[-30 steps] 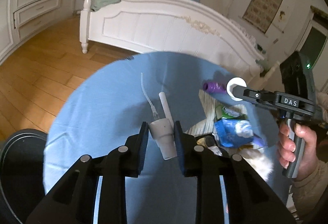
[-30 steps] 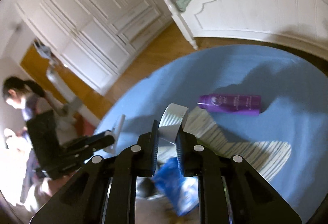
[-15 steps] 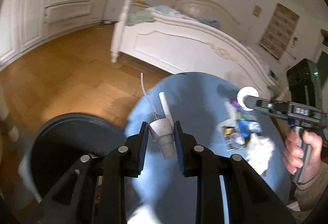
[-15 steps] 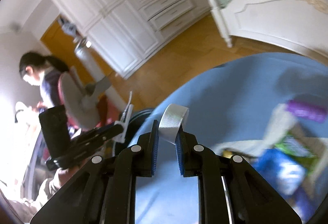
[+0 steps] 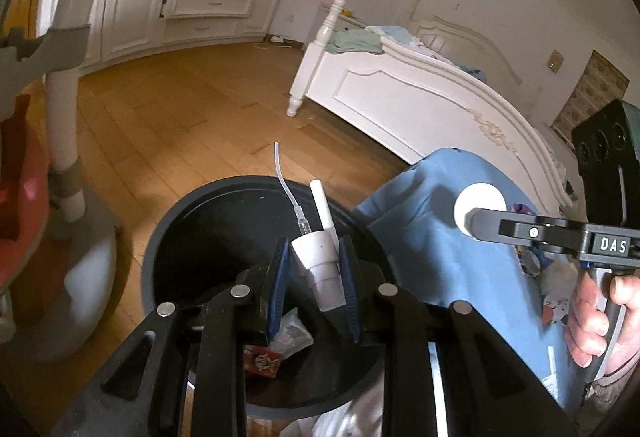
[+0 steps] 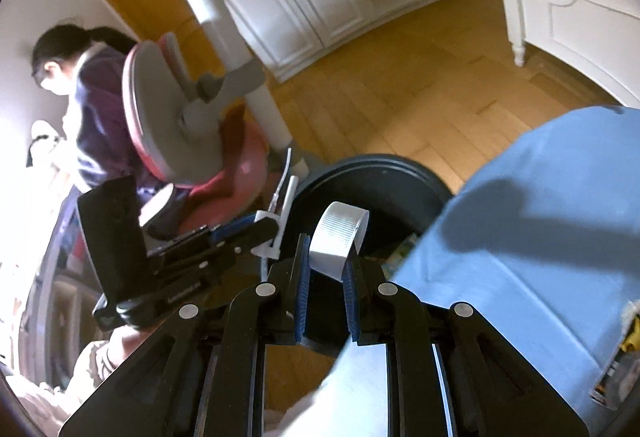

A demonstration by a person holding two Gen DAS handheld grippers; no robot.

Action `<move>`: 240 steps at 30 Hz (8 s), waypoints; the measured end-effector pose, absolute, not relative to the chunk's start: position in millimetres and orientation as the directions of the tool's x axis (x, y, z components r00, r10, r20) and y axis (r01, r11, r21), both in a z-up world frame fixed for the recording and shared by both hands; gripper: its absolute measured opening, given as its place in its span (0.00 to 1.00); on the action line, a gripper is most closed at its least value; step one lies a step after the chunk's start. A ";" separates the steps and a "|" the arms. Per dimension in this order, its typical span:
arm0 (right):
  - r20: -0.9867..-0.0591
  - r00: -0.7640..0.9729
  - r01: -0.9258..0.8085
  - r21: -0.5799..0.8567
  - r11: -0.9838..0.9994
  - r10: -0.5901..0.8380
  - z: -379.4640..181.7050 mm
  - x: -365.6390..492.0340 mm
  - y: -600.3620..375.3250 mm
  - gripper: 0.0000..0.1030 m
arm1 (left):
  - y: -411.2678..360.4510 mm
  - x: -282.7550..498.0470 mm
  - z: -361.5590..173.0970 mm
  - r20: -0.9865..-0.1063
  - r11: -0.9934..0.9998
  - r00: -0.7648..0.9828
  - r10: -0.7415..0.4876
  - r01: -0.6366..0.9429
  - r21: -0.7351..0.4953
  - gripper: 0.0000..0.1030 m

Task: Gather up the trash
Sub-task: 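Carry the white cup over the bin with the left tool while the right tool drops white tape, then grasp the white plush cat with the left tool while the right tool grasps the purple stick, then carry the plush cat and purple stick over the bin and open both tools, then grasp the clear eye-drop box with the left tool while the right tool grasps the blue packet, then carry the box and blue packet over the bin and open both tools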

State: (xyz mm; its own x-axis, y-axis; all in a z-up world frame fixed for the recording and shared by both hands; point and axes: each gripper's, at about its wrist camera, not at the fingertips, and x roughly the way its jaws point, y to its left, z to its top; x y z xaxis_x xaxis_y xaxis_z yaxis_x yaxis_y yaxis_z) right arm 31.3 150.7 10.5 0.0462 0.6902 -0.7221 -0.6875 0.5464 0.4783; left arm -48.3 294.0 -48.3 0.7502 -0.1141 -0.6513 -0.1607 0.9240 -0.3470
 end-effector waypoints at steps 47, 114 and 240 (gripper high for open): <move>-0.653 0.476 -0.455 0.391 0.800 0.589 31.3 46.8 -130.5 0.74 | 51.8 7.3 -0.6 -0.682 0.923 0.633 -0.366 0.339 -0.182 0.69; -0.627 0.430 -0.595 0.344 0.727 0.649 53.6 13.8 -67.9 0.16 | 112.0 -21.8 9.6 -0.607 0.968 0.755 -0.250 0.186 -0.167 0.44; -0.586 0.503 -0.410 0.486 0.772 0.636 34.4 42.8 -149.2 0.23 | 94.8 -0.9 23.7 -0.591 0.970 0.776 -0.221 0.240 -0.047 0.42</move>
